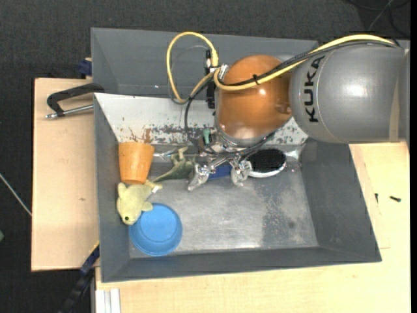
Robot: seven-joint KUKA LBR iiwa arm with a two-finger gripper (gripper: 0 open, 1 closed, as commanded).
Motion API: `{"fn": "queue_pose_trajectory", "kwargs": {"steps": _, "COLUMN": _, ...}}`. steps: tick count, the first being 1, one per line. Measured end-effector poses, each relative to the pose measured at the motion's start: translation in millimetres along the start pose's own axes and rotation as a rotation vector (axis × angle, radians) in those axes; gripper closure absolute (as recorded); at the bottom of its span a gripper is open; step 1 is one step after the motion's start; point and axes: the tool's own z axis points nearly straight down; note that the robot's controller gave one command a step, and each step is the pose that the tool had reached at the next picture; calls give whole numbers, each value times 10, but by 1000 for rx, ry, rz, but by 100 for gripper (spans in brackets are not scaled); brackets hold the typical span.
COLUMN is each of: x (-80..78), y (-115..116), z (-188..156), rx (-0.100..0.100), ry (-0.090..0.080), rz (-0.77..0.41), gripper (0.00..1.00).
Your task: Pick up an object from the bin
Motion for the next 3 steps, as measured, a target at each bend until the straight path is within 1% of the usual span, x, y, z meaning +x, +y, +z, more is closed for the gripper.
{"fn": "queue_pose_trajectory", "kwargs": {"steps": 1, "x": -249, "y": 33, "z": 30, "rx": -4, "ry": 5, "rz": 449, "gripper": 0}}
{"fn": "queue_pose_trajectory", "kwargs": {"steps": 2, "x": 45, "y": 77, "z": 98, "rx": -18, "ry": 20, "rz": 829, "gripper": 0}}
{"fn": "queue_pose_trajectory", "kwargs": {"steps": 3, "x": -417, "y": -19, "z": -346, "rx": 5, "ry": 1, "rz": 371, "gripper": 0}}
